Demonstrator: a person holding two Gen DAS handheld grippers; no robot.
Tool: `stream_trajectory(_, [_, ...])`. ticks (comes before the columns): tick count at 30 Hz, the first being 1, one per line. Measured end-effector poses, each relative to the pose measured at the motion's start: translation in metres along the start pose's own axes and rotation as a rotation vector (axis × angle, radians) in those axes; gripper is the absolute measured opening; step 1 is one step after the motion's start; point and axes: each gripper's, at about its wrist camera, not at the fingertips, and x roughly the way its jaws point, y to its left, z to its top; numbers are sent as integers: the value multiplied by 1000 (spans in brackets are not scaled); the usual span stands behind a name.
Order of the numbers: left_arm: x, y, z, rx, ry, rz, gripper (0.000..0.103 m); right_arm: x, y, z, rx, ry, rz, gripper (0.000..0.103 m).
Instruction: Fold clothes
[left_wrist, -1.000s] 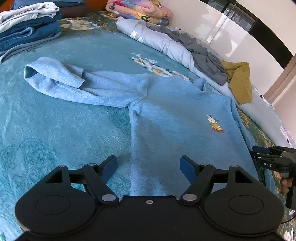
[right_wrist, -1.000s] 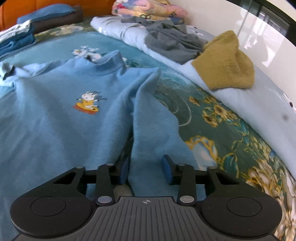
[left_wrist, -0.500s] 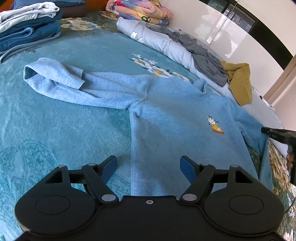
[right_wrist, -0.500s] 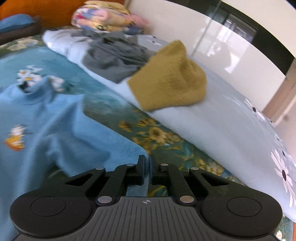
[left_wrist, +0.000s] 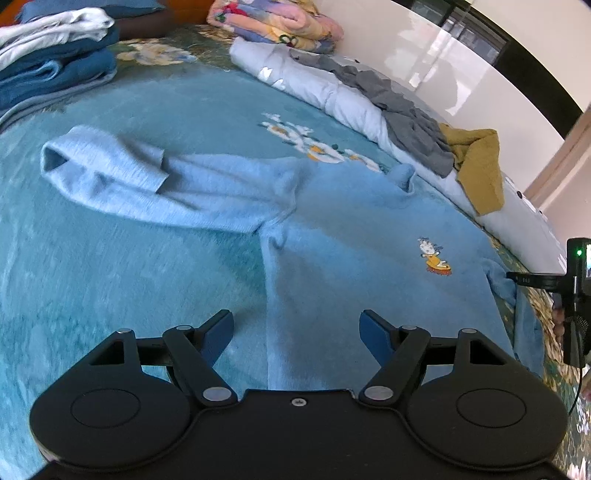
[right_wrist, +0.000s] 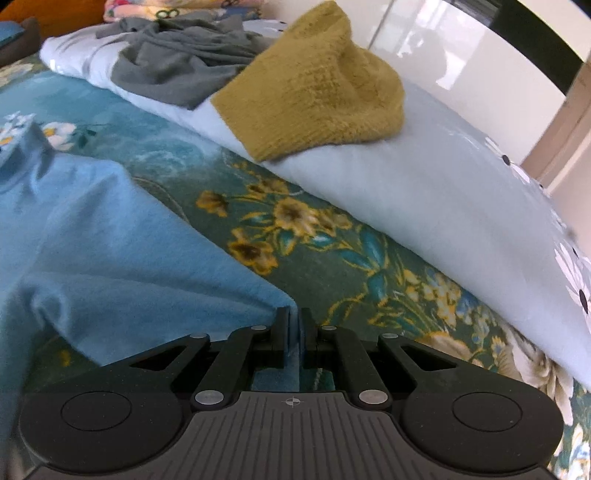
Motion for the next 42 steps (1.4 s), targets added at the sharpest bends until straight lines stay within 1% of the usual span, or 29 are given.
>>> stream_trajectory(1, [-1, -1, 5, 16, -8, -10, 73, -7, -1, 2, 4, -10, 17, 14])
stream_trajectory(3, [-1, -4, 19, 56, -28, -32, 73, -26, -2, 9, 4, -50, 67, 30])
stream_trajectory(5, [3, -8, 38, 108, -48, -49, 74, -46, 3, 19, -22, -111, 116, 31])
stream_trajectory(7, [11, -16, 63, 177, -74, -57, 75, -61, 11, 34, -59, -173, 189, 34])
stream_trajectory(9, [27, -27, 88, 260, -81, -72, 77, -68, 22, 48, -91, -202, 255, 43])
stream_trajectory(11, [48, -33, 109, 338, -62, -92, 77, -63, 37, 62, -155, -214, 321, 44])
stream_trajectory(13, [72, -34, 125, 391, -24, -101, 77, -49, 54, 73, -213, -192, 370, 44])
stream_trajectory(15, [96, -30, 138, 433, 13, -92, 75, -32, 65, 83, -242, -162, 409, 44])
stream_trajectory(18, [128, -21, 151, 460, 71, -76, 68, -7, 72, 94, -242, -125, 437, 44])
stream_trajectory(19, [137, -17, 154, 459, 89, -82, 58, 1, 73, 98, -232, -112, 451, 44])
stream_trajectory(20, [146, -13, 157, 458, 108, -88, 54, 9, 72, 102, -218, -96, 471, 44])
stream_trajectory(23, [168, -11, 161, 498, 170, -136, 54, 22, 76, 108, -224, -62, 516, 44])
stream_trajectory(25, [179, -13, 161, 543, 200, -152, 54, 29, 80, 113, -248, -44, 535, 44])
stream_trajectory(27, [184, -16, 161, 583, 204, -177, 54, 36, 84, 117, -271, -26, 554, 44])
stream_trajectory(30, [188, -19, 164, 601, 215, -220, 53, 43, 89, 121, -286, 1, 582, 44])
stream_trajectory(31, [187, -20, 162, 612, 220, -237, 47, 43, 91, 122, -288, 11, 604, 44])
stream_trajectory(32, [187, -22, 160, 623, 225, -254, 43, 43, 94, 120, -305, 18, 601, 44])
stream_trajectory(33, [186, -24, 157, 643, 222, -260, 42, 43, 98, 119, -321, 25, 598, 44])
stream_trajectory(34, [185, -26, 154, 662, 216, -262, 36, 43, 101, 118, -338, 32, 594, 44])
stream_trajectory(35, [185, -27, 151, 665, 213, -268, 28, 42, 104, 116, -348, 36, 591, 43])
stream_trajectory(36, [184, -28, 151, 653, 213, -274, 23, 41, 105, 115, -341, 35, 586, 36])
stream_trajectory(37, [182, -29, 149, 646, 213, -275, 13, 39, 105, 115, -321, 36, 588, 30])
stream_trajectory(38, [179, -32, 147, 654, 206, -266, 7, 37, 105, 114, -302, 37, 590, 21])
stream_trajectory(39, [177, -35, 143, 672, 191, -248, 6, 34, 106, 112, -301, 29, 577, 15])
stream_trajectory(42, [166, -44, 132, 695, 130, -180, 3, 23, 107, 105, -292, -5, 538, 7])
